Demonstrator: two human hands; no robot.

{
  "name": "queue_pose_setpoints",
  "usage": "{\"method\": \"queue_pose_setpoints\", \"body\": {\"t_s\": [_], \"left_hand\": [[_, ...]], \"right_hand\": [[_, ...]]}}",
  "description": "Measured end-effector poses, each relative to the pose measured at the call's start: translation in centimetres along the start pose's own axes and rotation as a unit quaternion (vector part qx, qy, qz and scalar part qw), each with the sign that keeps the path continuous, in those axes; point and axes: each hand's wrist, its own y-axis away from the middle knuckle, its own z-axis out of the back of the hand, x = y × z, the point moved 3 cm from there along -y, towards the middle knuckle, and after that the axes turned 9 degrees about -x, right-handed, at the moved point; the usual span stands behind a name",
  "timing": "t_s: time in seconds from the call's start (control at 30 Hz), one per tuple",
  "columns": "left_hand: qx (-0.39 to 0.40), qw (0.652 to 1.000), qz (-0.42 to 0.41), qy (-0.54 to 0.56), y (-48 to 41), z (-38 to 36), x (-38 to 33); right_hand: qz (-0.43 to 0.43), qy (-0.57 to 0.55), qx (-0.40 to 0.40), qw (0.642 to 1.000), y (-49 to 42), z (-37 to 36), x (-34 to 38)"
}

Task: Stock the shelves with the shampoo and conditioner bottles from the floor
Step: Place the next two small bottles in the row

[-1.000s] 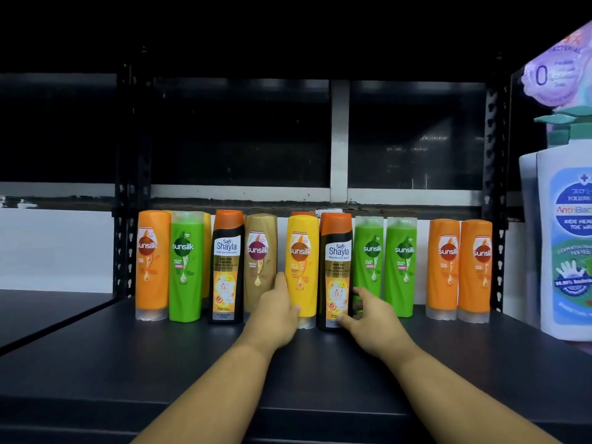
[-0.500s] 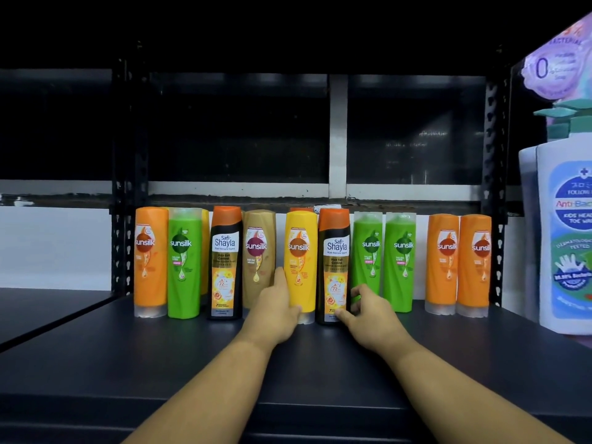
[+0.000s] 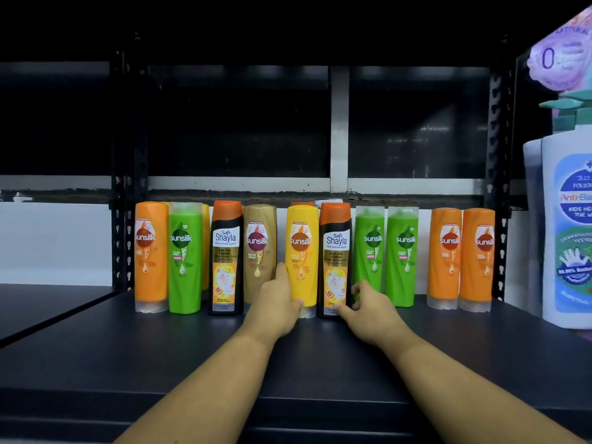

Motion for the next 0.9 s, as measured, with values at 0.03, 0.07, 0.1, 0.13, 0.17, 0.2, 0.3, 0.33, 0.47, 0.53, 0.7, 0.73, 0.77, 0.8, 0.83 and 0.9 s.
{"method": "queue_pose_setpoints", "body": {"t_s": [0.03, 0.07, 0.1, 0.13, 0.17, 0.2, 0.3, 0.33, 0.47, 0.53, 0.7, 0.73, 0.77, 0.8, 0.83, 0.9], "left_hand": [[-0.001, 1.0, -0.001, -0.002, 0.0, 0.0, 0.0], [-0.002, 1.0, -0.001, -0.003, 0.0, 0.0, 0.0], [-0.002, 1.0, 0.0, -0.005, 0.0, 0.0, 0.0], [-0.002, 1.0, 0.0, -0.006, 0.0, 0.0, 0.0], [-0.003, 1.0, 0.001, -0.008, -0.1, 0.0, 0.1], [-0.003, 1.0, 0.003, -0.009, -0.1, 0.0, 0.2], [0.003, 1.0, 0.013, -0.012, -0.2, -0.1, 0.6], [0.004, 1.0, 0.015, -0.014, -0.3, -0.1, 0.7], [-0.009, 0.999, 0.031, -0.042, -0.5, 0.2, 0.8], [-0.029, 0.996, 0.051, -0.065, -0.6, 0.6, 1.0], [-0.029, 0.994, 0.05, -0.092, 0.4, 1.6, 0.6], [-0.011, 0.996, 0.031, -0.085, 0.8, 1.8, 0.2], [0.018, 0.997, 0.011, -0.076, 1.4, 2.0, -0.1], [0.053, 0.996, -0.008, -0.071, 2.0, 2.2, -0.3], [0.092, 0.993, -0.025, -0.074, 2.8, 2.3, -0.6], [0.164, 0.979, -0.05, -0.113, 4.4, 2.6, -1.1]], "right_hand": [[-0.001, 0.001, -0.001, 1.0, 0.0, 0.0, 0.0], [-0.002, 0.0, 0.0, 1.0, 0.0, 0.0, 0.0], [-0.003, 0.0, 0.0, 1.0, 0.0, 0.0, -0.1], [-0.004, 0.0, 0.002, 1.0, 0.0, -0.1, -0.1], [-0.005, 0.002, 0.004, 1.0, 0.0, -0.1, -0.1], [-0.006, 0.004, 0.004, 1.0, 0.0, -0.1, 0.0], [-0.005, 0.001, -0.008, 1.0, 0.0, 0.1, 0.1], [-0.003, -0.007, -0.019, 1.0, 0.1, 0.3, 0.2], [0.012, -0.04, -0.058, 0.997, 0.1, 0.9, 0.3], [0.025, -0.039, -0.066, 0.997, 0.2, 1.0, 0.3], [0.064, -0.002, -0.068, 0.996, 0.6, 1.4, 0.8], [0.075, 0.01, -0.061, 0.995, 0.7, 1.6, 0.9], [0.087, 0.021, -0.048, 0.995, 0.9, 1.8, 1.0], [0.099, 0.03, -0.026, 0.994, 1.2, 2.2, 1.1], [0.114, 0.035, 0.003, 0.993, 1.5, 2.6, 1.3], [0.15, 0.041, 0.062, 0.986, 2.7, 3.6, 1.7]]}}
